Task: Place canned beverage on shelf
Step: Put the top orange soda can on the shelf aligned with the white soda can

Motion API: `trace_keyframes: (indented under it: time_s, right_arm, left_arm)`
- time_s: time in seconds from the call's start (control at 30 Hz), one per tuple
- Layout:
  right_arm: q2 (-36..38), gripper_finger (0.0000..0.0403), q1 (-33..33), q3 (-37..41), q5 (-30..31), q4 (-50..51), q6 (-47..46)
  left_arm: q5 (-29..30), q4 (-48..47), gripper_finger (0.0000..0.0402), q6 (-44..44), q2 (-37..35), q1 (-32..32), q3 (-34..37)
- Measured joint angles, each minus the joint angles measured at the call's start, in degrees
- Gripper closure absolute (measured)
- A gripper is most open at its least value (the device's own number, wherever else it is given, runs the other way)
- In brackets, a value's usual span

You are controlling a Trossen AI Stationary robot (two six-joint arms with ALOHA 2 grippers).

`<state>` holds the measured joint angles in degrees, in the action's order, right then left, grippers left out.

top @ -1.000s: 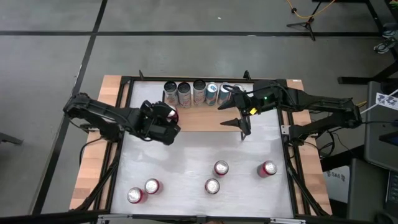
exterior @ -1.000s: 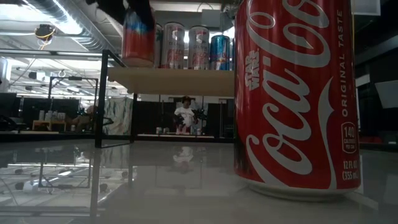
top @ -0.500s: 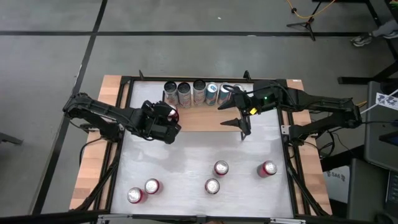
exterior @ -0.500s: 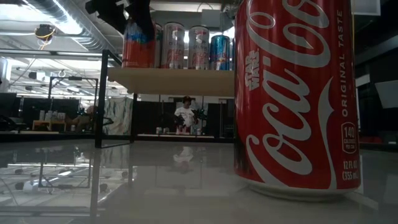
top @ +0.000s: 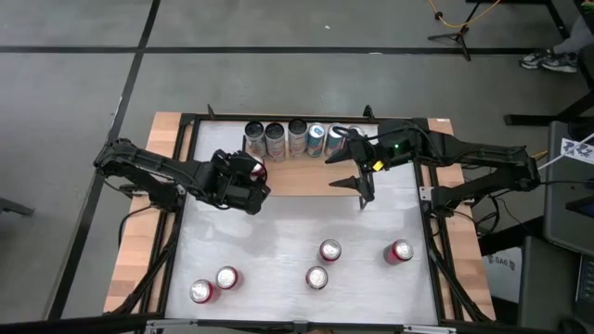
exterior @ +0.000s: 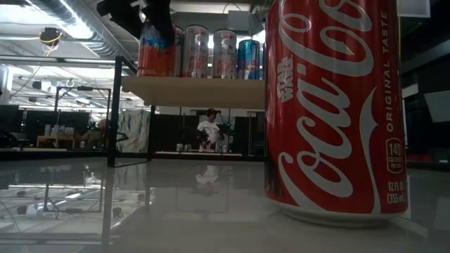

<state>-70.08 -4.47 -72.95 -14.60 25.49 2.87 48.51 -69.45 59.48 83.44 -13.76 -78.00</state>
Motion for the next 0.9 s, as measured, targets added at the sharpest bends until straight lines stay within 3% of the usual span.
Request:
trace_keyframes:
  time_s: [0.6, 0.9]
  right_arm:
    - [0.0, 0.0111, 0.0, 0.0, 0.0, 0.0, 0.0]
    - [0.0, 0.0111, 0.0, 0.0, 0.0, 0.0, 0.3]
  left_arm:
    - [-0.4, -0.1, 0.0088, -0.1, 0.1, 0.0, 0.0]
    - [-0.8, -0.8, 0.0038, -1.8, 0.2, 0.0, 0.2]
